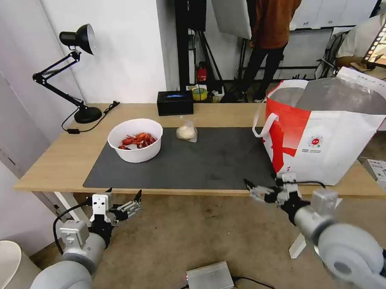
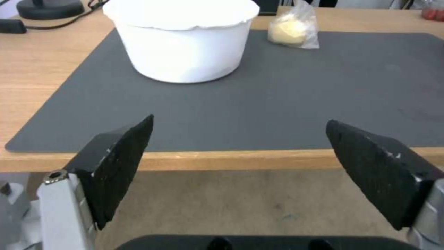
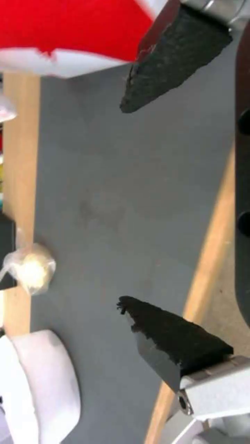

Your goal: Pick up the trash from the table and place it into the takeout bag.

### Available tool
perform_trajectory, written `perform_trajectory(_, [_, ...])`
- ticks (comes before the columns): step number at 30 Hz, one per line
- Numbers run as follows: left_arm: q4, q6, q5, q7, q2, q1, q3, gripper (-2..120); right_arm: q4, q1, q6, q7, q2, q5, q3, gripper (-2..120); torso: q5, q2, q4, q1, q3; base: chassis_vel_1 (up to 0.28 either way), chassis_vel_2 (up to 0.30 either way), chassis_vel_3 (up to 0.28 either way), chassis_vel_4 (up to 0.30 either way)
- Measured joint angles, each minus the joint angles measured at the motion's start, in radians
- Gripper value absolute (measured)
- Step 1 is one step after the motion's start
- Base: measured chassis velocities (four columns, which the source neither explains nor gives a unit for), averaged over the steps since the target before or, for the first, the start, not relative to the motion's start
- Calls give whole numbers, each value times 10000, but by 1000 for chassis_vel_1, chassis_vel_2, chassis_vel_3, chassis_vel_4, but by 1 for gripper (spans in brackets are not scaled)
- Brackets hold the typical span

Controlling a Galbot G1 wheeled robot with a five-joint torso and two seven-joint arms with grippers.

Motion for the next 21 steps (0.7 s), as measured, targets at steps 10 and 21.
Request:
perform_trajectory(10, [-43,31,11,-159,-151,93,-14,100,-2075,4024,308,-1182,776,110,-2717,100,-1,0,4,1,0,0,0,0,0])
perform_trajectory(21, [8,29,-37,-201,-237,177,-141,100,-5101,8064,-25,-1326,2842,110,-5333,100,-3,-1,3,1,0,0,0,0,0])
